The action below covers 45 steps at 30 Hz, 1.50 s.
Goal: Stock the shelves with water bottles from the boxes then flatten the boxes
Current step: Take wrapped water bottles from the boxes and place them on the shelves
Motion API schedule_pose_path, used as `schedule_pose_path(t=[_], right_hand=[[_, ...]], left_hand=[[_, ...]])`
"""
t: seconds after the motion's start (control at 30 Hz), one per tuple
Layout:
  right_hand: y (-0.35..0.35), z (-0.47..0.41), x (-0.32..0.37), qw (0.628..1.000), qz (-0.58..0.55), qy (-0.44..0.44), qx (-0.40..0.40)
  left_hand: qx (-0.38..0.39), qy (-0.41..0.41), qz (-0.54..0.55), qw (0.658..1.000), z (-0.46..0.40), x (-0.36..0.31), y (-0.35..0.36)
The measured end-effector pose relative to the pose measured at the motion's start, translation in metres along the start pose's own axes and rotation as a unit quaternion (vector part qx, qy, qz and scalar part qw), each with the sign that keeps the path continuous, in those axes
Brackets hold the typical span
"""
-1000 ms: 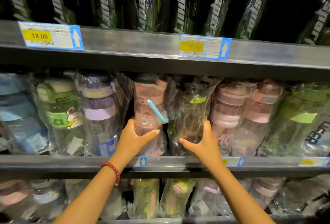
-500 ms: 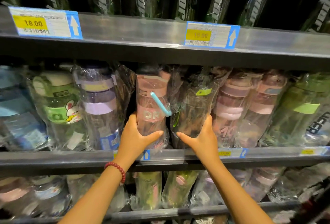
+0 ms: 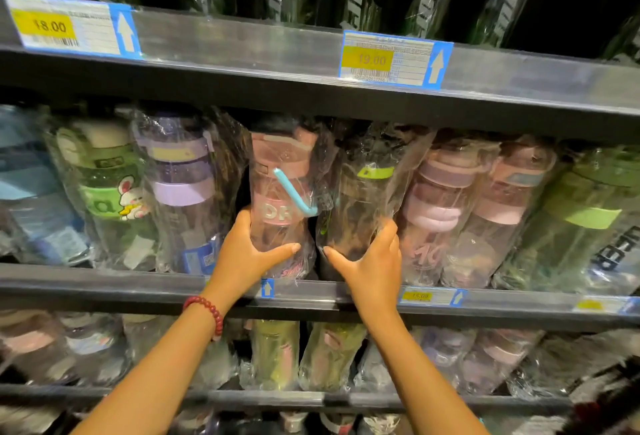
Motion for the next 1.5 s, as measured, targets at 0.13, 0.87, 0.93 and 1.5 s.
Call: schedule_pose_path(t=[0.13,0.87,0.93,1.5], right_hand=[[0.002,0.004,0.006,0.999,0.044,0.013,-0.019],[-0.020,0.029,0.012,0.994,-0.016,-0.027,-0.101],[-0.020,0.040,0.019,0.990,-0.007,-0.026,-0.141],[0.105,0.115,0.160,0.977,-0.051,-0.192,-0.081]], left_hand=[[-0.006,-0.013,-0.014,1.000,-0.001,-0.004,0.001],[0.120,0.027,-0.077,0.989,0.000,0.006,-0.019],[0.129,0.046,-0.071,0.988,0.008,0.003,-0.037],[-0.156,0.122,-0.103,0.975,0.013,0.072,-0.224]])
Point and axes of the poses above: each hand's wrist, its own z-axis away from the middle knuckle, its own y-axis out of the palm, x = y × z, the point moved 1 cm from there along -z, towards the middle knuckle, and after that the axes turned 7 degrees about y, right-handed, at the moved point
